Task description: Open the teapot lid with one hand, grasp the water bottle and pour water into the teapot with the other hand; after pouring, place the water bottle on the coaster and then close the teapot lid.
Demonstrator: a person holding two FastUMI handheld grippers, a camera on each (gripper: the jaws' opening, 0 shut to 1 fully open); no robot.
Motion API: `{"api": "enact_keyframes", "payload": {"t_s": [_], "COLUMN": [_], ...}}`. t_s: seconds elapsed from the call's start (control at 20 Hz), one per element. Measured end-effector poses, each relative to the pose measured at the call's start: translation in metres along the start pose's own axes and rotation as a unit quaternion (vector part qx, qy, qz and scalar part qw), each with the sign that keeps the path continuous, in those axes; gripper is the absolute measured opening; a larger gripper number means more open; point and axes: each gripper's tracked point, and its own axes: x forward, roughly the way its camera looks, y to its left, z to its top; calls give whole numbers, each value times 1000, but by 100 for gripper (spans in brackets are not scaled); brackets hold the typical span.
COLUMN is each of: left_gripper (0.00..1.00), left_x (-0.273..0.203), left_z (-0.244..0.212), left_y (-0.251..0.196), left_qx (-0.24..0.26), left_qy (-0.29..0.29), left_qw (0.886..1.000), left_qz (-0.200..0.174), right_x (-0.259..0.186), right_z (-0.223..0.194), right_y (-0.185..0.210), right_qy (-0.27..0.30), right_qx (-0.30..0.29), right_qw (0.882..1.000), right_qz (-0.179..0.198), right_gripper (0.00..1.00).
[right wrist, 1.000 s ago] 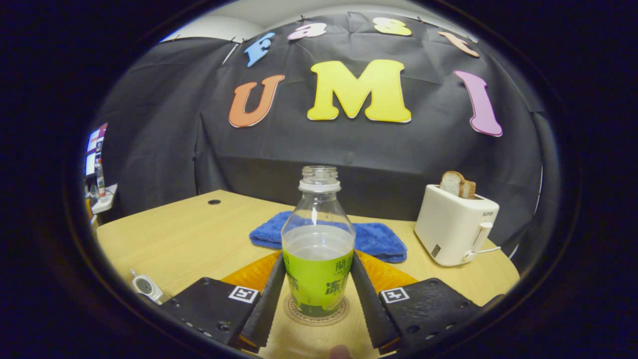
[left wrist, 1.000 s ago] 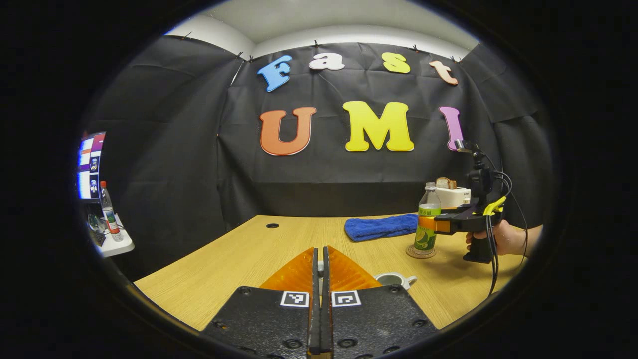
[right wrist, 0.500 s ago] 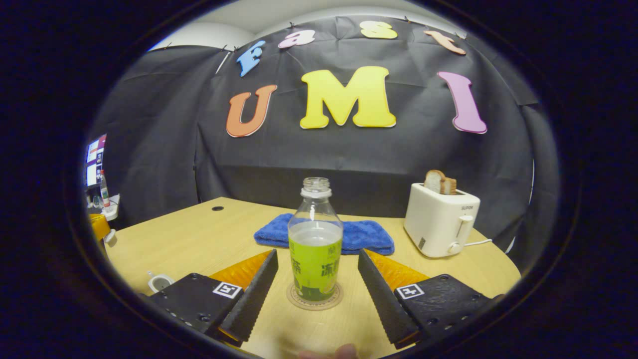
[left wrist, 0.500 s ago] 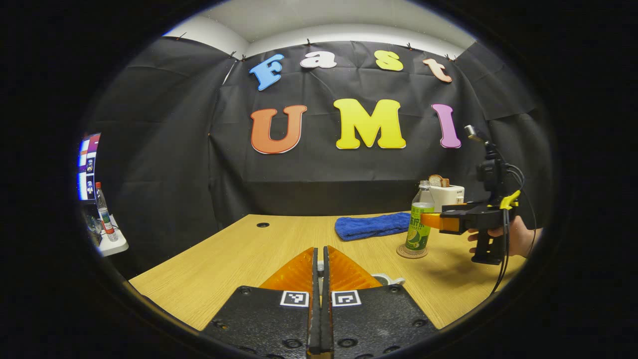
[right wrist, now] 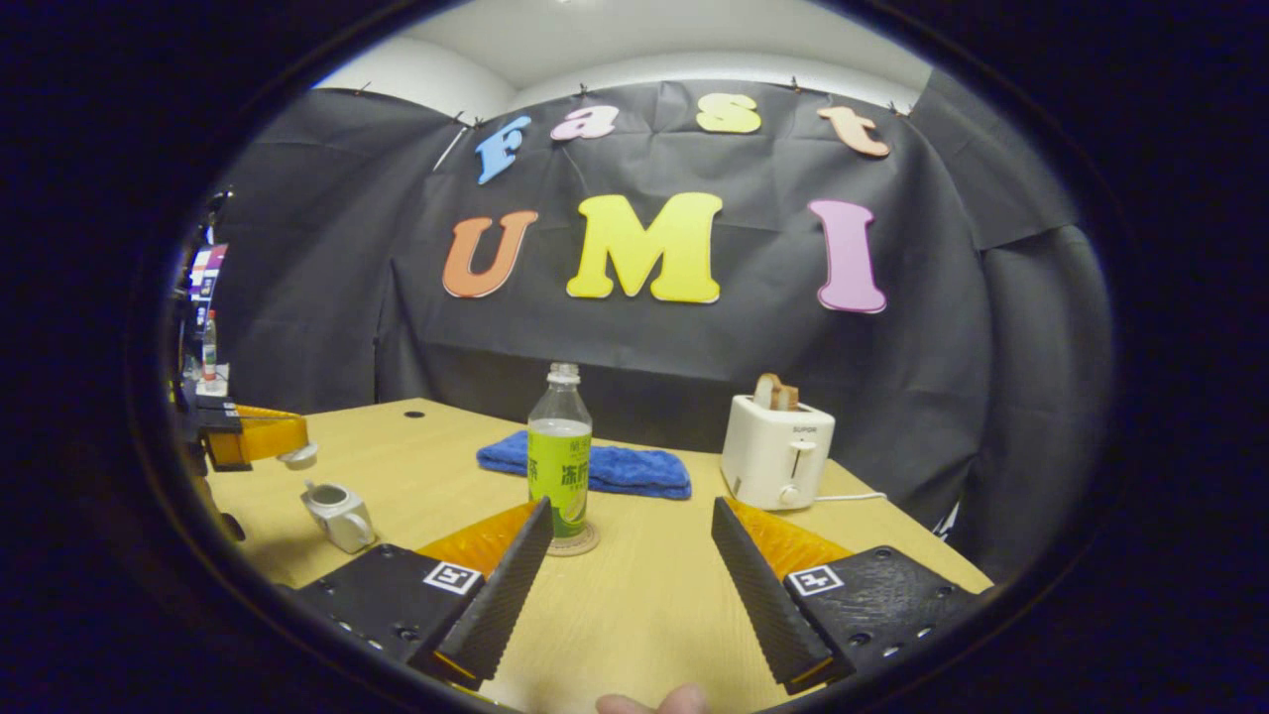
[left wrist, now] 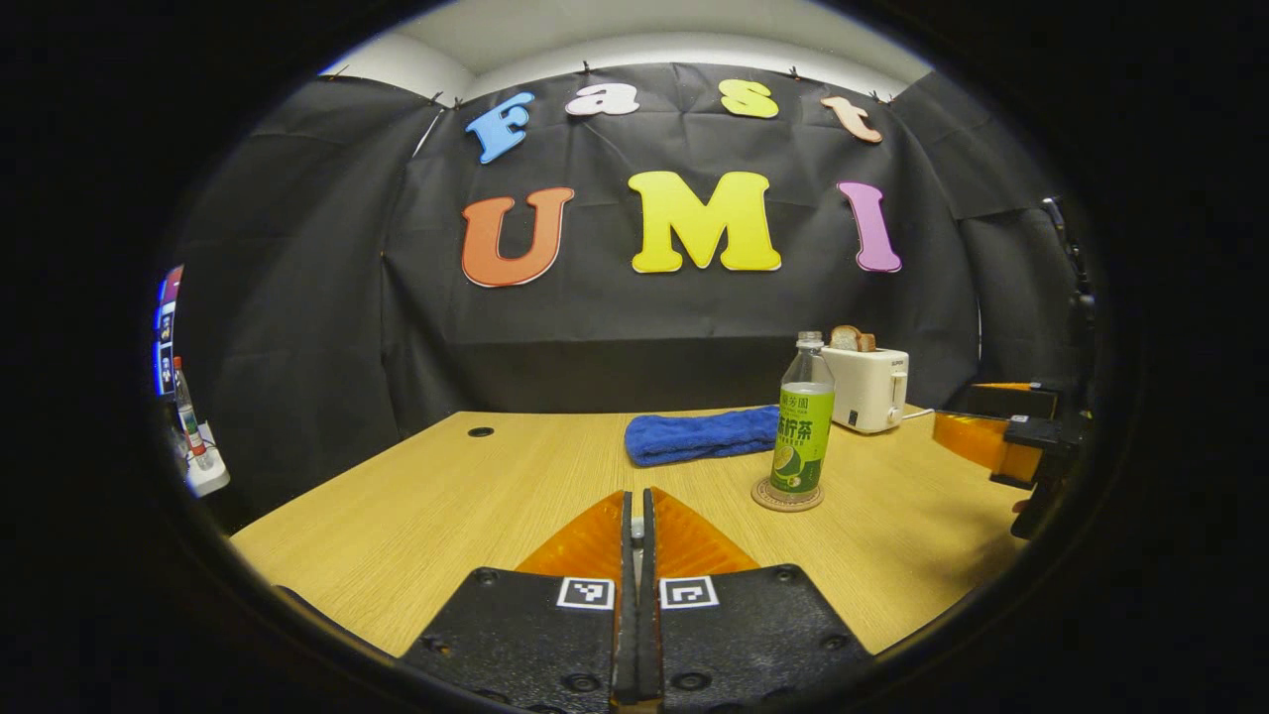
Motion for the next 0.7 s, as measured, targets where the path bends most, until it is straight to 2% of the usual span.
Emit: {"api": "enact_keyframes", "payload": {"t_s": [0.2,0.7], "left_gripper": [3,3], "left_x": [12,19], "left_z": [-6,-28], "left_y": [-1,-11], "left_qx": [-4,-5], "left_qy": [3,19], "left_qw": [1000,1000], "left_qz": [15,22], "right_x": [-15,-20], "right_z": [-3,-30], "right_y": [-14,-32], "right_qy": [-6,18], "right_qx": [-1,23], "right_qw": [1000,999], "right_qz": [-8,-20], "right_gripper": [96,96]}}
